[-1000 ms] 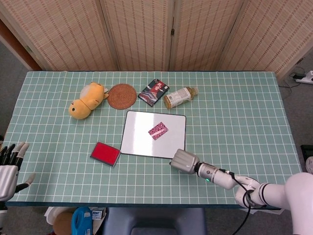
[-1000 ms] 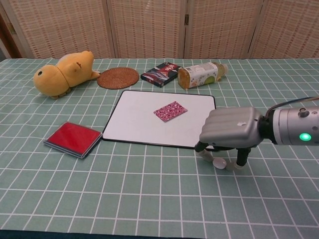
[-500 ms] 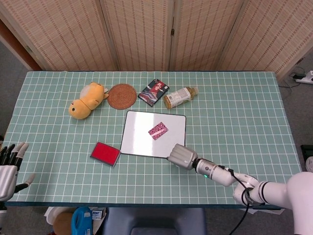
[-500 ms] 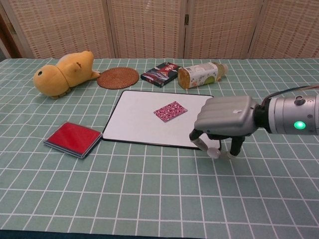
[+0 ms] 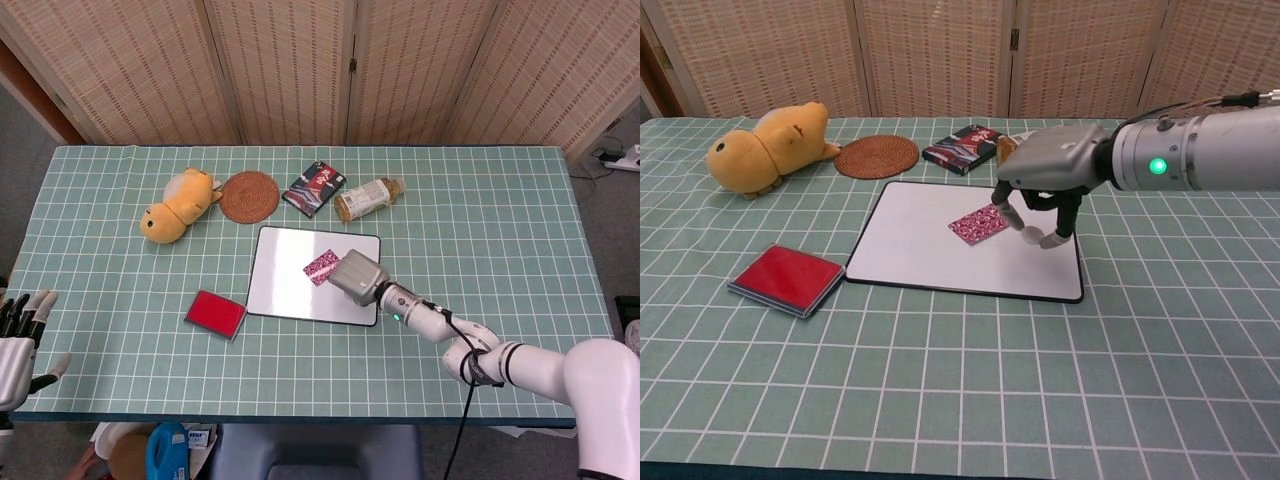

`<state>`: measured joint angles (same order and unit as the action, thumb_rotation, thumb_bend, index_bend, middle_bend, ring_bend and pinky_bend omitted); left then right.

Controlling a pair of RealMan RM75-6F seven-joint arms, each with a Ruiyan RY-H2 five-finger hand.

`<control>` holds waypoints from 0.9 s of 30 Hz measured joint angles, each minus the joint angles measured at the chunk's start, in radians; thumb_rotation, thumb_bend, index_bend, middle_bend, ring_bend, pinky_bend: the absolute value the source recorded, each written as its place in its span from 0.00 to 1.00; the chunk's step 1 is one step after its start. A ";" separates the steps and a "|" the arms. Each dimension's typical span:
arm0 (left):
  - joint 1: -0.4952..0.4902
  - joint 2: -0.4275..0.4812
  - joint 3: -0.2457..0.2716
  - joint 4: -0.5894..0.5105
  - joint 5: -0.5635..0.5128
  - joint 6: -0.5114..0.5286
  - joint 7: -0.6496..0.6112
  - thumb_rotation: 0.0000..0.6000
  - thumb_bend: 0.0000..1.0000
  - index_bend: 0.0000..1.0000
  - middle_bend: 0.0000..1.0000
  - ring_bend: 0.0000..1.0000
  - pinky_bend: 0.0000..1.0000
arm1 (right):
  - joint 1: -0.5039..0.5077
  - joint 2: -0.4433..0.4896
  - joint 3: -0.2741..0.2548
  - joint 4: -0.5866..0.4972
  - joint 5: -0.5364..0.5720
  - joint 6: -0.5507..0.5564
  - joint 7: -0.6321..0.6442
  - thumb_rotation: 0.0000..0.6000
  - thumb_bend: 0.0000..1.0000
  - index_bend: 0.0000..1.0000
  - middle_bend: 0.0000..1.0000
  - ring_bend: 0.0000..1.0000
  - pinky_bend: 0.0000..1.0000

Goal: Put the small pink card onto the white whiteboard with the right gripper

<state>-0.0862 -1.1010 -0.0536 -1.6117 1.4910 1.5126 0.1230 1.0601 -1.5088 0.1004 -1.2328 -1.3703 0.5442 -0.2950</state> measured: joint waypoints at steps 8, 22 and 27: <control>0.008 0.000 0.003 0.017 0.001 0.009 -0.015 1.00 0.26 0.00 0.00 0.00 0.00 | 0.077 -0.099 0.040 0.191 0.096 -0.090 -0.016 1.00 0.27 0.51 0.91 0.99 1.00; 0.021 -0.002 0.004 0.041 -0.011 0.013 -0.038 1.00 0.26 0.00 0.00 0.00 0.00 | 0.197 -0.265 0.066 0.443 0.187 -0.189 -0.019 1.00 0.27 0.51 0.90 0.98 1.00; 0.022 -0.003 0.004 0.042 -0.011 0.015 -0.039 1.00 0.26 0.00 0.00 0.00 0.00 | 0.217 -0.296 0.065 0.475 0.190 -0.197 -0.013 1.00 0.27 0.45 0.90 0.98 1.00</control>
<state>-0.0641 -1.1038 -0.0496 -1.5694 1.4803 1.5276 0.0840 1.2769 -1.8049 0.1659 -0.7574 -1.1805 0.3473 -0.3083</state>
